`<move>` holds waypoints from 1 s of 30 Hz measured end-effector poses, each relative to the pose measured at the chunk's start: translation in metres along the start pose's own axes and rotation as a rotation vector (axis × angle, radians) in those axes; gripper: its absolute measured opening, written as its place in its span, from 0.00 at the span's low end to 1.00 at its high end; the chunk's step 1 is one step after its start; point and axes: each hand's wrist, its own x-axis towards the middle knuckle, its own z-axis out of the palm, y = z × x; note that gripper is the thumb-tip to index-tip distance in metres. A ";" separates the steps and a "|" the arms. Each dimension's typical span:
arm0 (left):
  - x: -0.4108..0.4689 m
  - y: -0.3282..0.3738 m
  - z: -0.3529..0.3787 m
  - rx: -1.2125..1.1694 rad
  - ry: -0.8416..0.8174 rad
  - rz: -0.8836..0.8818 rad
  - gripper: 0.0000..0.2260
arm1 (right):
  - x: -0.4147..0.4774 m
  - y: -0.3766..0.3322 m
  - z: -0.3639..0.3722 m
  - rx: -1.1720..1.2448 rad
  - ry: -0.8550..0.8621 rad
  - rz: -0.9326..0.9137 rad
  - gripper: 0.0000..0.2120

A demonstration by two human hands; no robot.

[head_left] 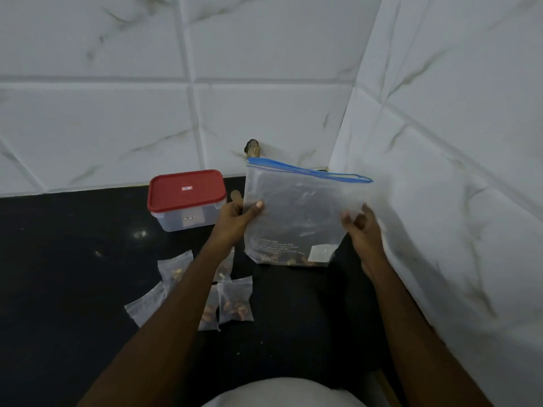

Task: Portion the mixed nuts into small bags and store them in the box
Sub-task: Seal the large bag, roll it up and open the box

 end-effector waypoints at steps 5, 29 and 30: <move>-0.006 0.001 -0.009 -0.016 0.073 -0.013 0.09 | 0.002 0.015 -0.009 0.061 -0.089 0.066 0.08; -0.028 -0.029 -0.035 0.732 -0.165 0.224 0.09 | -0.034 0.022 -0.040 -0.575 -0.186 -0.297 0.15; -0.033 -0.030 -0.037 0.719 -0.243 0.180 0.11 | -0.036 0.025 -0.043 -0.644 -0.209 -0.327 0.15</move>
